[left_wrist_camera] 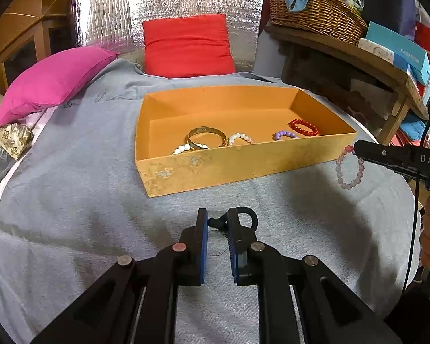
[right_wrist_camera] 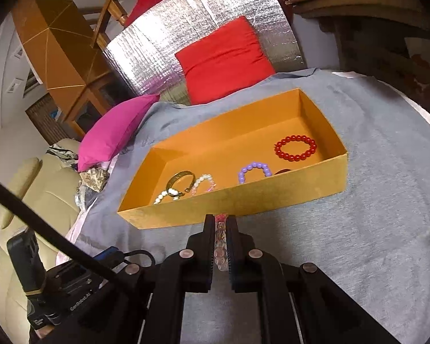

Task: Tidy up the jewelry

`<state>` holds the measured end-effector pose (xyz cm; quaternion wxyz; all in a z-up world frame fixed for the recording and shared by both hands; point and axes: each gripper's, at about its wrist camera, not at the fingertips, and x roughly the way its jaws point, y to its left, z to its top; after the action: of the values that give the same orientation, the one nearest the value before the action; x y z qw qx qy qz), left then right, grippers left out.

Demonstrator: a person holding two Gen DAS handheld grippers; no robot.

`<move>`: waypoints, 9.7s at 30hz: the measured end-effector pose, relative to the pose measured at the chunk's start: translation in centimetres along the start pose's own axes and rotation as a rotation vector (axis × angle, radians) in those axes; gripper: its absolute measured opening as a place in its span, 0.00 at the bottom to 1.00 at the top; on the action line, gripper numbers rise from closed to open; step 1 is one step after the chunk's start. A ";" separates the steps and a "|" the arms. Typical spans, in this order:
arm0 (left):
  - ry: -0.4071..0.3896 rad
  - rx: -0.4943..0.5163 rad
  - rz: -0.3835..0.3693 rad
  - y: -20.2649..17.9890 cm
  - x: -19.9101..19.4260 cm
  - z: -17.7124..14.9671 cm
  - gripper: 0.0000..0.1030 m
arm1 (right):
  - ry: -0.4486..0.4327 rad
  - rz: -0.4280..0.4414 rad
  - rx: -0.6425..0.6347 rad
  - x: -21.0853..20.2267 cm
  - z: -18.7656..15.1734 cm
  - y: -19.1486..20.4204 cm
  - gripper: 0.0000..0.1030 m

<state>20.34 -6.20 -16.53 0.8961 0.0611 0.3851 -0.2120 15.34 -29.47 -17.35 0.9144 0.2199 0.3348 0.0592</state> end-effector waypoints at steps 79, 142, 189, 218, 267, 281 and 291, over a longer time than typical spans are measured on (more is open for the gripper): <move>0.208 0.052 -0.099 -1.9 4.9 -1.7 0.57 | 0.284 -0.225 -0.067 6.5 -2.8 -2.3 0.12; 0.167 0.111 -0.008 -3.7 6.0 -1.4 0.67 | 0.283 -0.231 -0.018 5.3 -2.3 -5.5 0.15; 0.126 0.065 -0.040 -2.7 5.3 -0.9 0.12 | 0.262 -0.271 -0.138 5.4 -3.5 -1.7 0.14; 0.081 0.004 -0.070 -0.5 2.9 -0.9 0.11 | 0.280 -0.271 -0.045 4.4 -3.0 -1.9 0.15; -0.097 0.024 -0.081 -2.3 -1.1 1.6 0.11 | -0.110 0.032 -0.008 -2.8 1.3 -1.5 0.08; -0.038 -0.023 -0.191 -2.1 5.9 14.4 0.11 | -0.028 0.079 0.092 5.8 9.0 -1.7 0.08; 0.171 -0.027 -0.160 -2.8 14.5 16.0 0.11 | 0.146 -0.003 0.197 14.6 11.9 -5.7 0.09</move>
<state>38.67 -17.92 -15.57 0.8409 0.0358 0.4667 -0.2716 33.97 -35.19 -20.36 0.8617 0.3033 0.4048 0.0404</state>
